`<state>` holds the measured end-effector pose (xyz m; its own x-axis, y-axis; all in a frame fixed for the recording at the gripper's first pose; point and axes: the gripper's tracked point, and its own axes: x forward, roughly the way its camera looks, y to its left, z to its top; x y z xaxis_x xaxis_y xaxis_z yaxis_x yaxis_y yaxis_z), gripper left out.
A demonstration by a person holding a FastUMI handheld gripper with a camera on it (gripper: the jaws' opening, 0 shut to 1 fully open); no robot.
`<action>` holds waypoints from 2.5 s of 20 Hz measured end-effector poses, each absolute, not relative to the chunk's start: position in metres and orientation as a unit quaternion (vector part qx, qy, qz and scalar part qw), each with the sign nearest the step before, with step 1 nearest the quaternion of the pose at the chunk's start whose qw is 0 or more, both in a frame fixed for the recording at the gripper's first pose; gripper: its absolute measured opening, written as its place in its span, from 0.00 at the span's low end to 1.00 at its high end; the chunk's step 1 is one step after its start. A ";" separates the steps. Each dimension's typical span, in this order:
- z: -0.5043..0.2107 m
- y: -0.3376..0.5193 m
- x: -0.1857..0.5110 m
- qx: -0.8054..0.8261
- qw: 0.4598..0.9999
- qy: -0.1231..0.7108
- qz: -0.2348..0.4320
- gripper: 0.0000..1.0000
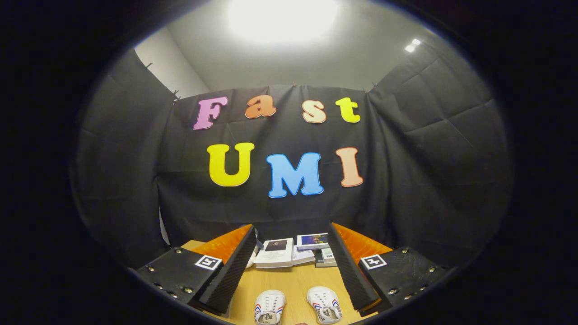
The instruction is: Open the storage box then place both shoes into the box .Put the left shoe in first, then the right shoe, with the right side of both shoes facing outward in a uniform manner.
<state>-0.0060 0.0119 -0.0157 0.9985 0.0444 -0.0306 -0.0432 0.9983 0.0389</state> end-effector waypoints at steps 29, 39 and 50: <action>-0.182 0.138 -0.019 0.486 0.792 0.320 0.185 0.97; -0.239 0.179 -0.026 0.524 0.734 0.392 0.181 0.97; -0.250 0.207 -0.040 0.539 0.696 0.432 0.197 0.49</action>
<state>-0.0399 0.2073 -0.2497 0.5488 0.7396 -0.3897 0.1923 0.3419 0.9198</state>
